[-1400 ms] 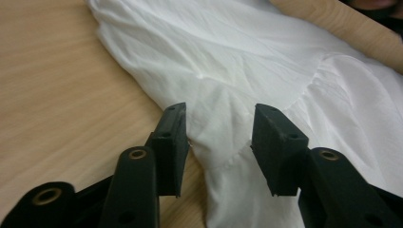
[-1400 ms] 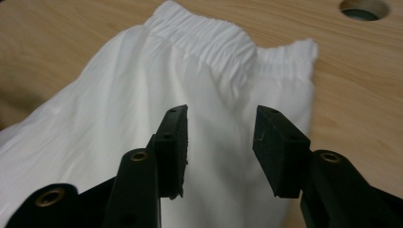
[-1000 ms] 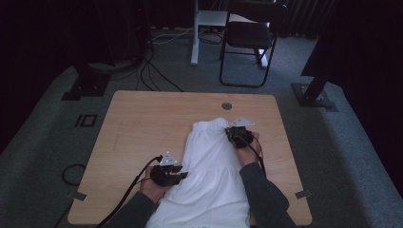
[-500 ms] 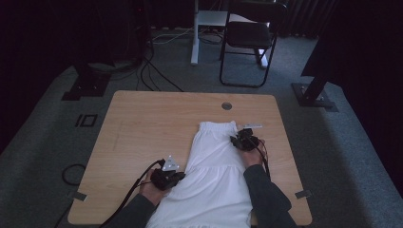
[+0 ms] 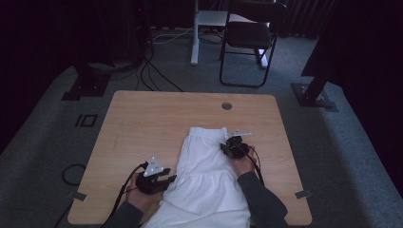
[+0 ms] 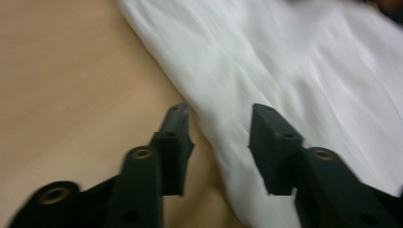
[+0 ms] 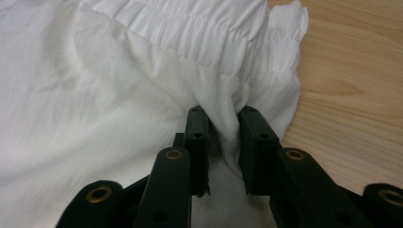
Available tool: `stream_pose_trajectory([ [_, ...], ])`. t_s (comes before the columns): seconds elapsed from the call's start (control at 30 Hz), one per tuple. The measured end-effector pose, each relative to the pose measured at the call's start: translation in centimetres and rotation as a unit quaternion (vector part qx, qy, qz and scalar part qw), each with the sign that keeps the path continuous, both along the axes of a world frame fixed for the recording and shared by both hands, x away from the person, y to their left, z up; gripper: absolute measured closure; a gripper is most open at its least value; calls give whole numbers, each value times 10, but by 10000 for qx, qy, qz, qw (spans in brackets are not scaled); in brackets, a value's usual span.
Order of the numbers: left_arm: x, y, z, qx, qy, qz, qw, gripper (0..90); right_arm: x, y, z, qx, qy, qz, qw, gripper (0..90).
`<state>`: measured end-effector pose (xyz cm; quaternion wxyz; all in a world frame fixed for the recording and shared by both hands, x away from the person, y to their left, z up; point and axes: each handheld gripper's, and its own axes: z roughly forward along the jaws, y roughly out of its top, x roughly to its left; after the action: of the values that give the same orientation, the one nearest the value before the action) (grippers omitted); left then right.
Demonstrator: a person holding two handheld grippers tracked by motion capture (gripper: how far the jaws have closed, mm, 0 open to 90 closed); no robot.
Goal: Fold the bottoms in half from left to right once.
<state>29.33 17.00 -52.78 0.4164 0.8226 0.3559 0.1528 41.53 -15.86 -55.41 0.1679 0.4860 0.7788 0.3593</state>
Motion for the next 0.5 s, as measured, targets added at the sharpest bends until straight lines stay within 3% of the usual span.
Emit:
stream_pose_trajectory([
  [0.17,34,-9,19,-182,-297,222,9991,473,-4,11,0,55,50,89,9999,769],
  [0.3,70,-26,19,-274,-75,369,9989,396,-5,18,0,179,100,193,9996,774],
  [0.4,94,-42,11,-143,110,481,9987,356,-4,21,0,229,115,216,9994,775],
  [0.5,111,-55,-1,142,228,596,9979,331,-2,20,0,267,163,245,9992,778],
])
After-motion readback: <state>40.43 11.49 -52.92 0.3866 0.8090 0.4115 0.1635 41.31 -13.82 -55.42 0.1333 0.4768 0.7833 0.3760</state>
